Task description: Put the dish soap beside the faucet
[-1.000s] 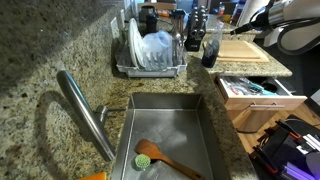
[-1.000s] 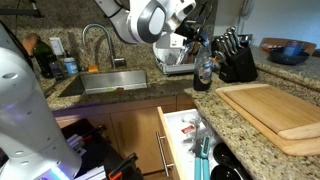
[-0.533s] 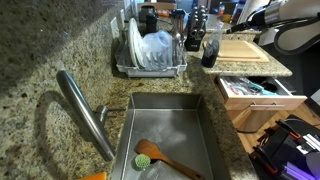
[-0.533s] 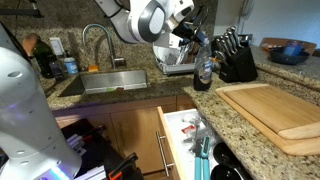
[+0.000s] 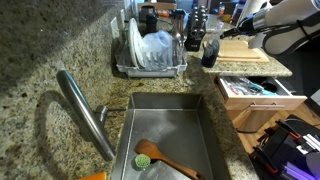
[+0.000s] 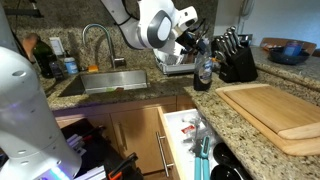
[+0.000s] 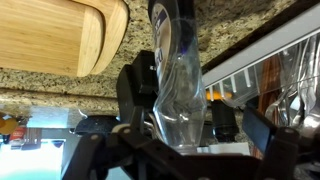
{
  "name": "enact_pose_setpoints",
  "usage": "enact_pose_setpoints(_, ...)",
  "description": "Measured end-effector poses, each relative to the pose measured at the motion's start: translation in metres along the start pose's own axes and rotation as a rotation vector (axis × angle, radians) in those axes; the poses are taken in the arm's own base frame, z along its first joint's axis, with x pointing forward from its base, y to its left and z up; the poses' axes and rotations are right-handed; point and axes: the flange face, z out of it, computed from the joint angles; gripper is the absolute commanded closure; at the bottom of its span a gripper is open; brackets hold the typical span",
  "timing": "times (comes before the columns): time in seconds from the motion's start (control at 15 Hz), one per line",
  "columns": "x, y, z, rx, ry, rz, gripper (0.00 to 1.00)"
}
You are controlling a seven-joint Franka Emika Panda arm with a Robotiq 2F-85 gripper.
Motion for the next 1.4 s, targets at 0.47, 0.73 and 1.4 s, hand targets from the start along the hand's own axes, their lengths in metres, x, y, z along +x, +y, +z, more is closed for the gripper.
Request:
enact_pose_setpoints(0.47, 0.008, -0.006, 0.03, 0.0, -0.005, -0.033, 0.0)
enact_pose_setpoints(0.73, 0.009, -0.004, 0.034, -0.006, -0.005, -0.035, 0.0)
enact_pose_setpoints(1.4, 0.007, 0.007, 0.061, -0.037, -0.021, -0.008, 0.0)
